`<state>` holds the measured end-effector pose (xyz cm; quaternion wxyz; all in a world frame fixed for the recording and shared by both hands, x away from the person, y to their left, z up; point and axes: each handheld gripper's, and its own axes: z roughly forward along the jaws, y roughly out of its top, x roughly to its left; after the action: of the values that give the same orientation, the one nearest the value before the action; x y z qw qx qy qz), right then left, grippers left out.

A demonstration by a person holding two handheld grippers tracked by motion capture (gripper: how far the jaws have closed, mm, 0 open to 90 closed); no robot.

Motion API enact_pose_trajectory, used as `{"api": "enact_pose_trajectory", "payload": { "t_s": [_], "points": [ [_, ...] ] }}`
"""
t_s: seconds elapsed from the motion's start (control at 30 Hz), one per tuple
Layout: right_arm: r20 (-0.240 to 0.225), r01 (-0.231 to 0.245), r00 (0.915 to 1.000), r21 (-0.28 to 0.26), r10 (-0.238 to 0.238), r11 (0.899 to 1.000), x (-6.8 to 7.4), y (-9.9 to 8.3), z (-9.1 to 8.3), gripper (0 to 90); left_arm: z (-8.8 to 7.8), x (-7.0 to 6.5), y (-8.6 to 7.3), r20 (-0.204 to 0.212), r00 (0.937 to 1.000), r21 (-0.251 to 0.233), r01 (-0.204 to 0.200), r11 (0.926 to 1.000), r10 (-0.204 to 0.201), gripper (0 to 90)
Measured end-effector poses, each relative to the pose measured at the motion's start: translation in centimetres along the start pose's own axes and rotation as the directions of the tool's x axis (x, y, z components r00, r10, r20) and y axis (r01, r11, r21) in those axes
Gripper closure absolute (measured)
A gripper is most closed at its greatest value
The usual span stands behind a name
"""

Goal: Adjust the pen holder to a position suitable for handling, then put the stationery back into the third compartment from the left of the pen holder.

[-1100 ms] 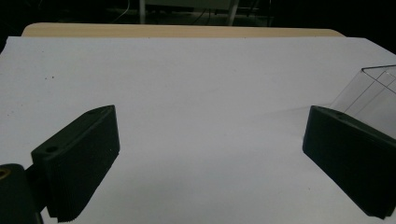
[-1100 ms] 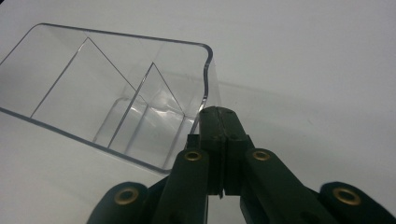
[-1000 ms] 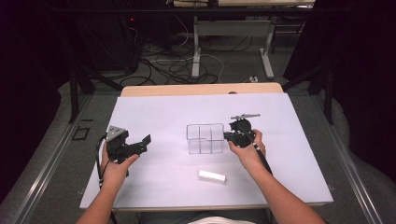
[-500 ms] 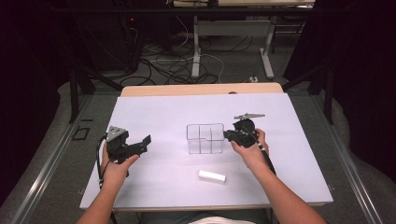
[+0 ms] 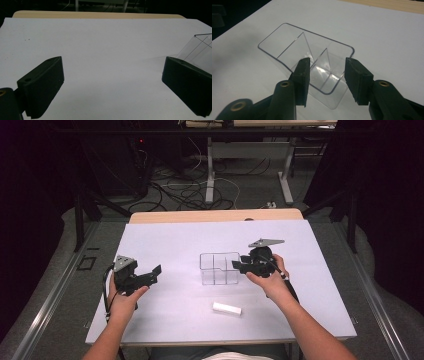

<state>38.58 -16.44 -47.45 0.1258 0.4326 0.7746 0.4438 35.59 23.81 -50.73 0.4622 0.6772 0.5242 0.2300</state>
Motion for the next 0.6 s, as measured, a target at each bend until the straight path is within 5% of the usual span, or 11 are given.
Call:
{"api": "enact_pose_trajectory", "payload": {
  "t_s": [0.37, 0.6],
  "points": [
    [-0.092, 0.123, 0.9883, 0.011, -0.122, 0.992, 0.68, -0.49, -0.40, 35.2, -0.01, 0.00, -0.03, 0.001, 1.0000, 0.001, -0.001, 1.0000, 0.001, 4.3],
    [-0.121, 0.142, 0.9833, 0.041, -0.136, 0.989, 0.42, -0.84, -0.29, 32.8, -0.03, -0.05, -0.04, 0.001, 1.0000, 0.003, 0.001, 1.0000, -0.001, 4.3]
  ]
}}
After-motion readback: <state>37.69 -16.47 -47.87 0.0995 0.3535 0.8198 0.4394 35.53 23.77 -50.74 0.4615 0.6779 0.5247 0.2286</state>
